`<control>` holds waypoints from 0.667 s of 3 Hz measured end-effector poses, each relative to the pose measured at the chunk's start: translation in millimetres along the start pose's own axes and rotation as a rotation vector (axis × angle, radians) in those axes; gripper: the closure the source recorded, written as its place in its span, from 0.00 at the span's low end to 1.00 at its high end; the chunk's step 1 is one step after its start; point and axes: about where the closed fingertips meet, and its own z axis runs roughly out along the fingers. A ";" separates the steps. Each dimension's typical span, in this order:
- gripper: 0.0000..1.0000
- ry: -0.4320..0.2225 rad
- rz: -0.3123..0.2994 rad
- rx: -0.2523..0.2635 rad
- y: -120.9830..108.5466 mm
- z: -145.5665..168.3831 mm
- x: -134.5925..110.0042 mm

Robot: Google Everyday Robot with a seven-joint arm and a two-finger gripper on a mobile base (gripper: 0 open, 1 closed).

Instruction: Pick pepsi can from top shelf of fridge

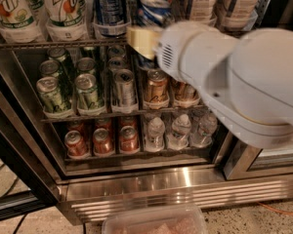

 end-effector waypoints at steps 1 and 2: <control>1.00 0.076 -0.020 -0.094 -8.9 -11.4 26.0; 1.00 0.112 -0.041 -0.155 1.5 -16.2 34.7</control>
Offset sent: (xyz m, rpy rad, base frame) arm -0.0080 -0.0119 -0.0222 -0.0289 0.0488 0.0779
